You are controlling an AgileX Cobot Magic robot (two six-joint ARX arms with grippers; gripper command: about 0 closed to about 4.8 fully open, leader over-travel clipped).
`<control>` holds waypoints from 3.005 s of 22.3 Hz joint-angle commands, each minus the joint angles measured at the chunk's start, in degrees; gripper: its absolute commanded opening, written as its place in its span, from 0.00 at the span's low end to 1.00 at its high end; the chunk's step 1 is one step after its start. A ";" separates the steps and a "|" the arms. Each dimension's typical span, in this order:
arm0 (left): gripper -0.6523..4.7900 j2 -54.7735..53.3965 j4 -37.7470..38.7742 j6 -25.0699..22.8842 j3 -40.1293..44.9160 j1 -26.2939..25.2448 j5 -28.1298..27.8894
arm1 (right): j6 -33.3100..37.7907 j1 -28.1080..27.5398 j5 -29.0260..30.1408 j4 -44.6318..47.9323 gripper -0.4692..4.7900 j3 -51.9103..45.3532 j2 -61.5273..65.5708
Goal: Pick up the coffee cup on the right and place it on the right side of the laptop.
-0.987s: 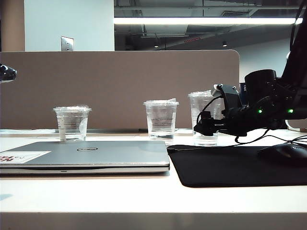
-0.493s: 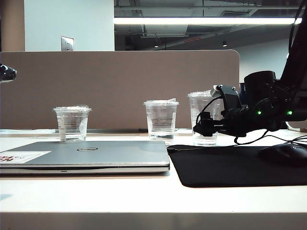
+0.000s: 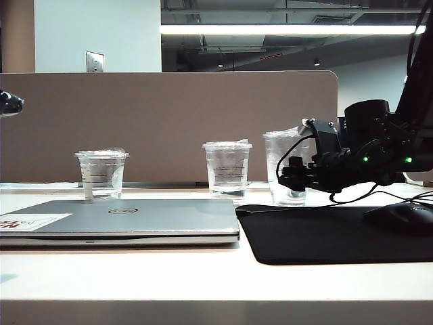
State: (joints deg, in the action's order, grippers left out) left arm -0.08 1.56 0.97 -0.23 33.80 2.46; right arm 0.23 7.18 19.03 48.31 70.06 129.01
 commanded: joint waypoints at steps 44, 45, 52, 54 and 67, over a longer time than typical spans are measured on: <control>0.11 0.00 -0.35 -0.11 -0.17 0.00 0.13 | 2.73 11.08 1.27 10.71 0.60 -36.59 -24.11; 0.11 0.00 -0.35 -0.11 -0.17 0.00 0.13 | 2.73 11.08 1.27 10.71 0.60 -36.57 -23.82; 0.11 0.00 -0.35 -0.11 -0.17 0.00 0.13 | 3.15 11.06 0.50 10.43 0.82 -36.63 -23.21; 0.11 0.00 -0.35 -0.11 -0.17 0.00 0.13 | 4.83 11.06 0.63 10.47 0.88 -37.16 -23.69; 0.11 0.00 -0.35 -0.11 -0.17 -0.22 0.13 | 7.85 11.04 1.57 10.19 0.91 -53.46 -41.75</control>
State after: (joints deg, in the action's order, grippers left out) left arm -0.08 1.56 0.97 -0.23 33.76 2.46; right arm 7.16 18.13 20.18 57.56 17.52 88.60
